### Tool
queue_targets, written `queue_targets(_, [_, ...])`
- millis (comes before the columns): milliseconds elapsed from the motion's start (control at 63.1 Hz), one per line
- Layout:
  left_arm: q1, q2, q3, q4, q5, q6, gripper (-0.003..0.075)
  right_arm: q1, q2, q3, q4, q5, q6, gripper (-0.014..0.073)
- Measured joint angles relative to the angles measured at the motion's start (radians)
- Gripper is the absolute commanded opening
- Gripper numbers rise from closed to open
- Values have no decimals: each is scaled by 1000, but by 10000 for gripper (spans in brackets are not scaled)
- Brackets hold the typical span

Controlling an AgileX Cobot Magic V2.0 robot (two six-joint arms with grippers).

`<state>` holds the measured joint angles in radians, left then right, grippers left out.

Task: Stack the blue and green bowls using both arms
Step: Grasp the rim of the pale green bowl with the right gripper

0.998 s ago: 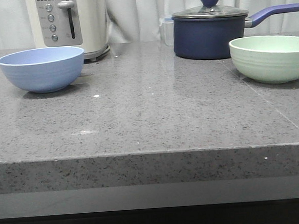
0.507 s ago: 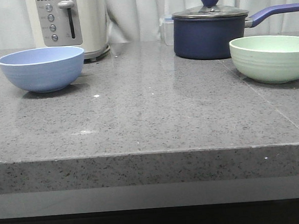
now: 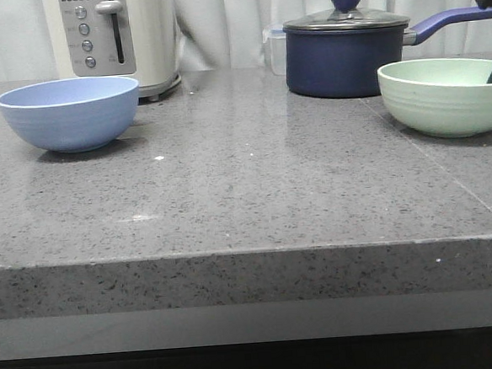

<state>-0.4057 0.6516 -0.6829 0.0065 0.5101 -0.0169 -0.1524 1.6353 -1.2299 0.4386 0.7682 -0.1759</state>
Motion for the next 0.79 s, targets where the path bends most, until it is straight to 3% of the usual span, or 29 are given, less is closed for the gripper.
queue_targets(396, [0,0,0,0,0,0,491,0,5,-2,6,-11,-5,-58])
queue_targets(586, [0,0,0,0,1,0,491,5,-5,-37,4,33,-49,-62])
queue_targets(792, [0,0,0,0,1,0,491,130,-18,-130,-46,82,-55,-54])
